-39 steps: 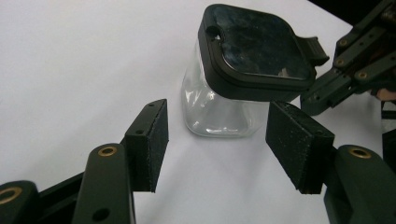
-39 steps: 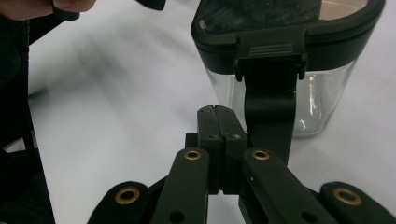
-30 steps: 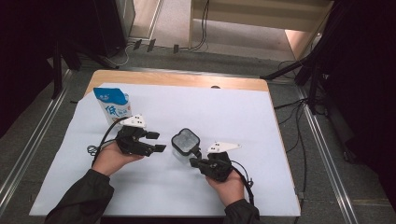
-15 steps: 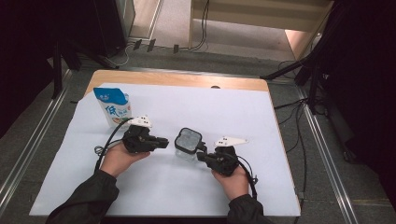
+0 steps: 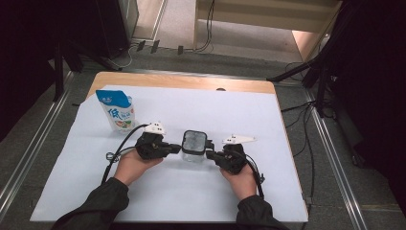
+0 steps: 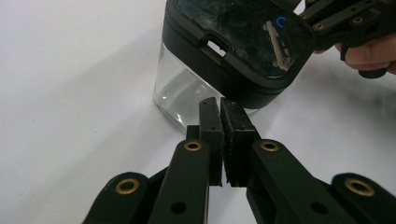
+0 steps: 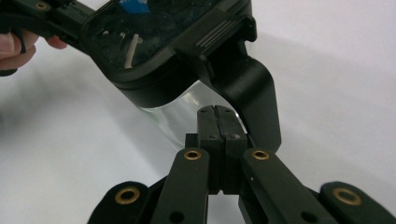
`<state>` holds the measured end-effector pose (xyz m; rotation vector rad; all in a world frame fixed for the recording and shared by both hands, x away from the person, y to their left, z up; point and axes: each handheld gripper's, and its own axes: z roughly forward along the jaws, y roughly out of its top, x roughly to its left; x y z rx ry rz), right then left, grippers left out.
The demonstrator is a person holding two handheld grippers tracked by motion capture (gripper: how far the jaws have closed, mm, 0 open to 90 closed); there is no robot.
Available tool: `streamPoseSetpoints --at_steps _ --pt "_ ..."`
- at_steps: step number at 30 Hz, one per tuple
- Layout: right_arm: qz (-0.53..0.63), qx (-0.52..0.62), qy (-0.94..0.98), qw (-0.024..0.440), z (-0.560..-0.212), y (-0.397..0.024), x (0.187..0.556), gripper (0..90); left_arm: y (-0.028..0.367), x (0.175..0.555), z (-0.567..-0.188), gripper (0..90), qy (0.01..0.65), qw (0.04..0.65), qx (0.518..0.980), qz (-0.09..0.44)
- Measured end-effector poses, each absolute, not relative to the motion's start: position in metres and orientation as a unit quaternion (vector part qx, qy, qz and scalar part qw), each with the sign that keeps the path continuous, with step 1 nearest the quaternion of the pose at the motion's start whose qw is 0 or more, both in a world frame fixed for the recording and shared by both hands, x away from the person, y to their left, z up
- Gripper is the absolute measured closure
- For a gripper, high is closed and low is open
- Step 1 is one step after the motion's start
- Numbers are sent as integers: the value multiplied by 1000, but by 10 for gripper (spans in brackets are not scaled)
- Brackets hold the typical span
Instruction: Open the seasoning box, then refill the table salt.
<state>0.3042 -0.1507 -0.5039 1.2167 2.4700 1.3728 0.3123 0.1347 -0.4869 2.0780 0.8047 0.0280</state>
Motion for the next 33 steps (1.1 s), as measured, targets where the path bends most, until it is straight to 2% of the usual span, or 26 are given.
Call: streamPoseSetpoints --at_steps 7,10,18,21,26,29,33 --pt "437 396 806 42 -503 -152 314 900 131 310 -487 891 313 445 839 16" --pt "436 394 808 39 -502 -152 316 900 134 311 -486 855 313 446 838 17" --pt "440 368 818 35 -490 -163 309 900 144 312 -481 603 294 445 845 6" --pt "447 358 818 42 -484 -169 308 900 150 313 -478 479 264 470 842 10" --pt "444 369 816 38 -485 -180 314 900 149 317 -472 352 241 447 861 14" --pt "441 374 815 31 -487 -183 318 900 148 320 -471 300 239 450 860 4" --pt "440 375 815 30 -487 -186 322 900 144 325 -470 346 233 444 865 -6"
